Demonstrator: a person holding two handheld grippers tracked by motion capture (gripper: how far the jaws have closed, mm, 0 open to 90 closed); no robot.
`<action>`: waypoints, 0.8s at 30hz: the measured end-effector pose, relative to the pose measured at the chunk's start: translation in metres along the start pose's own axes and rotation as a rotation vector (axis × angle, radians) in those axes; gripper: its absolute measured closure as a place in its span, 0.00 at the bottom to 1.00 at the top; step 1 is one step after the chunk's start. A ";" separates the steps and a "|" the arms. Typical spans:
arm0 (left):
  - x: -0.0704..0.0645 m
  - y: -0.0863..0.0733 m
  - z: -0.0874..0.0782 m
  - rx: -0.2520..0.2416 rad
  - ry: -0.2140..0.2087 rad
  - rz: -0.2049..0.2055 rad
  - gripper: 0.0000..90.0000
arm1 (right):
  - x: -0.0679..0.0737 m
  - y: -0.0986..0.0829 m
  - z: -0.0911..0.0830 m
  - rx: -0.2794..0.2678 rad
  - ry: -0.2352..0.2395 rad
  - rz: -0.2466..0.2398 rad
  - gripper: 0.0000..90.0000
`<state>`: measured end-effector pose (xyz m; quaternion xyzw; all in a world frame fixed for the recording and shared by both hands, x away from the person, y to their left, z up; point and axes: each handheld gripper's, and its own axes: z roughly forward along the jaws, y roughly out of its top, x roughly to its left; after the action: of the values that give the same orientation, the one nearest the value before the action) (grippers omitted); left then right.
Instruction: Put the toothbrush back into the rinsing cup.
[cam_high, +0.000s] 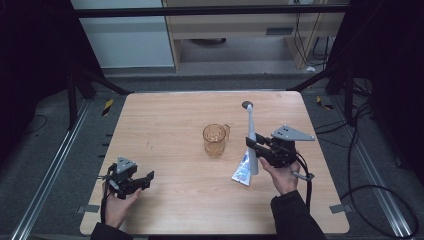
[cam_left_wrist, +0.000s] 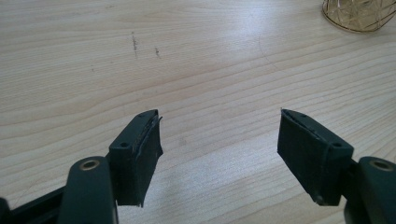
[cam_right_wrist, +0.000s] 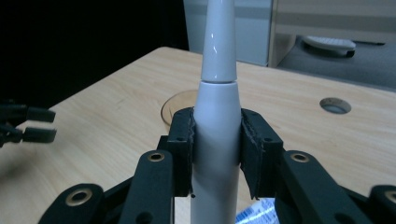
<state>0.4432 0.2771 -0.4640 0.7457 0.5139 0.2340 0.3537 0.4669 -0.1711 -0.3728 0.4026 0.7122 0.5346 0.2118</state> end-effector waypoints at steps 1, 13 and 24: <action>0.000 0.000 0.000 -0.003 0.001 -0.003 0.33 | 0.001 0.001 0.002 -0.015 -0.006 0.003 0.75; 0.002 -0.001 0.001 -0.010 0.010 -0.013 0.34 | 0.007 0.013 0.024 -0.135 -0.076 0.030 0.75; 0.004 -0.001 0.001 -0.017 0.015 -0.020 0.34 | 0.019 0.031 0.042 -0.226 -0.118 0.023 0.75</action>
<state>0.4447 0.2807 -0.4656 0.7356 0.5220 0.2405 0.3585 0.4971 -0.1276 -0.3558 0.4150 0.6289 0.5894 0.2912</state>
